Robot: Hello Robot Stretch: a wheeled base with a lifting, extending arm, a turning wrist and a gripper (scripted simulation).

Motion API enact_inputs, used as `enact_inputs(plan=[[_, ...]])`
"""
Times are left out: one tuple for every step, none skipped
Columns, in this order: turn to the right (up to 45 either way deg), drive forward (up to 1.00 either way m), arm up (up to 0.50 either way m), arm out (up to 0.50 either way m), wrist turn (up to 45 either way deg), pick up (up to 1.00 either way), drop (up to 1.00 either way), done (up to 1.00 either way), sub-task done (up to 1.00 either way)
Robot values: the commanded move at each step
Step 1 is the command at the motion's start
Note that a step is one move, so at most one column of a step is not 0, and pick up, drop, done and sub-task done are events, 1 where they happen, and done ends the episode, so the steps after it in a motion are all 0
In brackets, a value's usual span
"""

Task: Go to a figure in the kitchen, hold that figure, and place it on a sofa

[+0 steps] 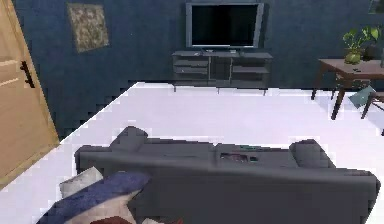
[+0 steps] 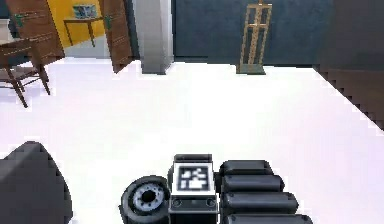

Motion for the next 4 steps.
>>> enact_inputs(plan=[[3.0, 0.00, 0.00, 0.00, 0.0, 0.00, 0.00, 0.00, 0.00], [0.0, 0.40, 0.00, 0.00, 0.0, 0.00, 0.00, 0.00, 0.00], [-45.0, 0.00, 0.00, 0.00, 0.0, 0.00, 0.00, 0.00, 0.00], [-27.0, 0.00, 0.00, 0.00, 0.0, 0.00, 0.00, 0.00, 0.00]])
